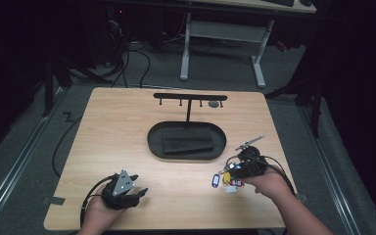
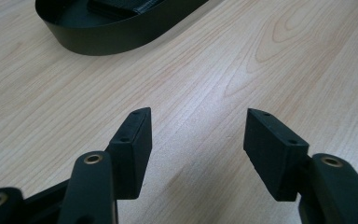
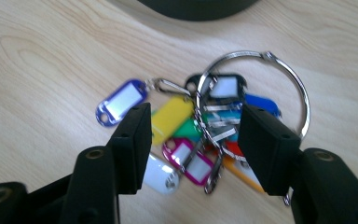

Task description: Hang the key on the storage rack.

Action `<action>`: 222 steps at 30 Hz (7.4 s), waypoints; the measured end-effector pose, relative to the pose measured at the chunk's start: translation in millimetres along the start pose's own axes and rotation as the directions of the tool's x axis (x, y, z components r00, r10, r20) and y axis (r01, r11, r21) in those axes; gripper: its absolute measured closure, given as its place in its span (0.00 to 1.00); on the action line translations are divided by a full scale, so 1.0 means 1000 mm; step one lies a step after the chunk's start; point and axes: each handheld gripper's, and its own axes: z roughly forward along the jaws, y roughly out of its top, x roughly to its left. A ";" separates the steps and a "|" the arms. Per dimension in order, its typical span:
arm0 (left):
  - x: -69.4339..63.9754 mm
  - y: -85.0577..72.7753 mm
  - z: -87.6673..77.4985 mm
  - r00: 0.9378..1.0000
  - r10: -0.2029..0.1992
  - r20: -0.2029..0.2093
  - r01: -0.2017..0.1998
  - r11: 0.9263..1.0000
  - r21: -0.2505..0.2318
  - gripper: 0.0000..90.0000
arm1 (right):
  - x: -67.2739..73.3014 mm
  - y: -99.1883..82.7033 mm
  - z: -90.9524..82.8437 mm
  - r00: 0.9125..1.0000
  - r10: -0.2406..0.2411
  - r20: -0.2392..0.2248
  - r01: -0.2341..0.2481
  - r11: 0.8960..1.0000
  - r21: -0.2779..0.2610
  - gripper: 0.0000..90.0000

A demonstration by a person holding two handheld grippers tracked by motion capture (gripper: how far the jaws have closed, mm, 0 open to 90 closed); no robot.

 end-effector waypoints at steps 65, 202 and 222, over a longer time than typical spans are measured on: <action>-0.004 -0.003 -0.001 0.999 0.041 0.019 -0.041 0.999 0.014 0.46 | 0.006 0.052 0.015 0.987 -0.155 0.029 0.140 0.946 0.293 0.92; 0.005 -0.020 -0.007 1.000 -0.018 -0.001 0.018 0.999 0.050 0.46 | -0.047 0.197 -0.072 0.995 -0.087 0.043 0.086 0.996 0.020 0.91; 0.004 -0.017 -0.004 1.000 -0.001 0.006 0.001 0.999 0.050 0.46 | -0.035 0.188 -0.080 0.990 -0.079 0.114 0.082 0.996 -0.022 0.83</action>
